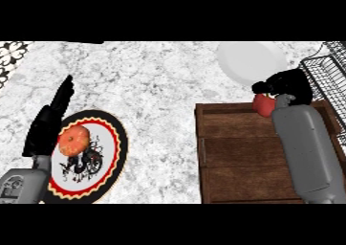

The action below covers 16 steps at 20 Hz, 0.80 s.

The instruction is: Pick the bell pepper from the tray and place it in the tiered basket

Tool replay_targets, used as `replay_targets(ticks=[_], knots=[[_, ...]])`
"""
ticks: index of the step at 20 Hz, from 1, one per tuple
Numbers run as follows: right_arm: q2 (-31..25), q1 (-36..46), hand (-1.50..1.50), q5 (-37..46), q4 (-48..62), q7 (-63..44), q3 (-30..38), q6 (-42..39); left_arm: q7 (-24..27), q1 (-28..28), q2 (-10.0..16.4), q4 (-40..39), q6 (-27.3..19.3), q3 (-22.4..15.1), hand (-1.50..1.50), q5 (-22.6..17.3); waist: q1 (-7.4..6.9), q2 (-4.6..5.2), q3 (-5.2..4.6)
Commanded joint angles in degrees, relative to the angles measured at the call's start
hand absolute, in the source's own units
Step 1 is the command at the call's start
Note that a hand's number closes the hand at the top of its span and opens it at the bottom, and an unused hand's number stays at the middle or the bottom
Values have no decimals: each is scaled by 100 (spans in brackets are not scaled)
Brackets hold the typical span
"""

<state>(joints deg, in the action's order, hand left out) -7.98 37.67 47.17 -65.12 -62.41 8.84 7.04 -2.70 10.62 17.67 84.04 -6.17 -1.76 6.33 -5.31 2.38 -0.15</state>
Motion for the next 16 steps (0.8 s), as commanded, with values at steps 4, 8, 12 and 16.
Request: replay_targets(ticks=[4, 8, 12, 16], knots=[[-765, 1294, 150, 1460, 795, -892, 508, 1356, -26, 250, -29, -10, 129, -135, 0, 15, -301, 116, -14], [-1256, 1785, 150, 2565, 1221, -1035, 440, 1562, -84, 317, -122, -50, 76, -236, 0, 96, -343, 114, -21], [-1560, 2466, 150, 3375, 1683, -1324, 515, 1416, -131, 387, -171, -21, 90, -284, 0, 96, -428, 83, -20], [-1709, 2935, 150, 4205, 2276, -1655, 496, 1079, -110, 401, -151, -201, 26, -241, 0, 174, -313, 53, -20]])
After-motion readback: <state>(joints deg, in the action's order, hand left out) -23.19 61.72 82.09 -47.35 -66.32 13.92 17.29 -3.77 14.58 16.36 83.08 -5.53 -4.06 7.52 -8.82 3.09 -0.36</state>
